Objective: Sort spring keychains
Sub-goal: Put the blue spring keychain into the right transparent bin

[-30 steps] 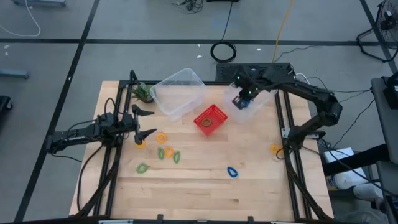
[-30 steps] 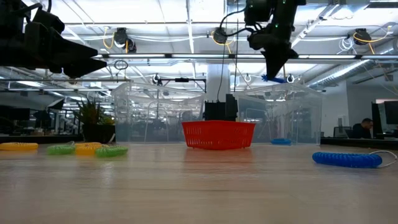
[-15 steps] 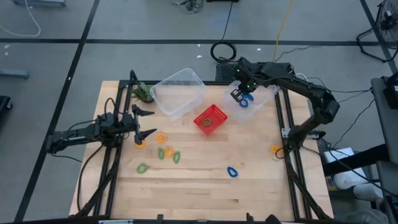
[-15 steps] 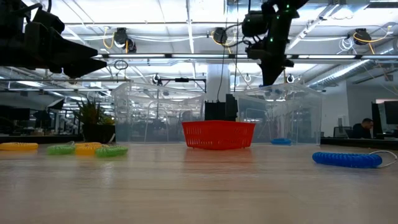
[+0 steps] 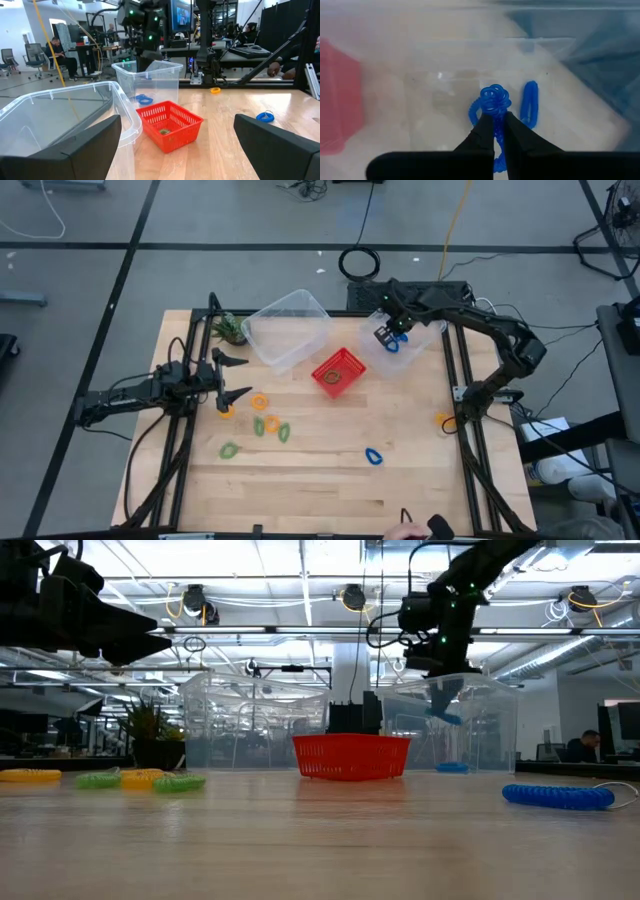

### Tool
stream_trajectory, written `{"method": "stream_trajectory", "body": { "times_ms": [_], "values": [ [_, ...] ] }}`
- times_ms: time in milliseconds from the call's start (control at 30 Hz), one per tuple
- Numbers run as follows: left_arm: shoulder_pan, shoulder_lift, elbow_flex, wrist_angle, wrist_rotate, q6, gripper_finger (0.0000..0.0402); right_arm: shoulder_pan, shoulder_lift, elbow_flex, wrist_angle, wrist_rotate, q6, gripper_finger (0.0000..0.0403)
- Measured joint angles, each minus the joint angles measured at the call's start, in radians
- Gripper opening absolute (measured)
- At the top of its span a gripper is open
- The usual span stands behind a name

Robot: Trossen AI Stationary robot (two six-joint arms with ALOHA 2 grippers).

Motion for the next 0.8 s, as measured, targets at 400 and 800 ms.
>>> {"method": "stream_trajectory", "body": {
  "times_ms": [400,800],
  "values": [
    [0.000,0.000,0.000,0.000,0.000,0.000,0.0395,-0.024,0.000,-0.178,0.244,-0.085,0.011,0.0000],
    [0.000,0.000,0.000,0.000,0.000,0.000,0.0395,-0.024,-0.005,-0.181,0.279,-0.086,-0.037,0.0144]
  ]
}}
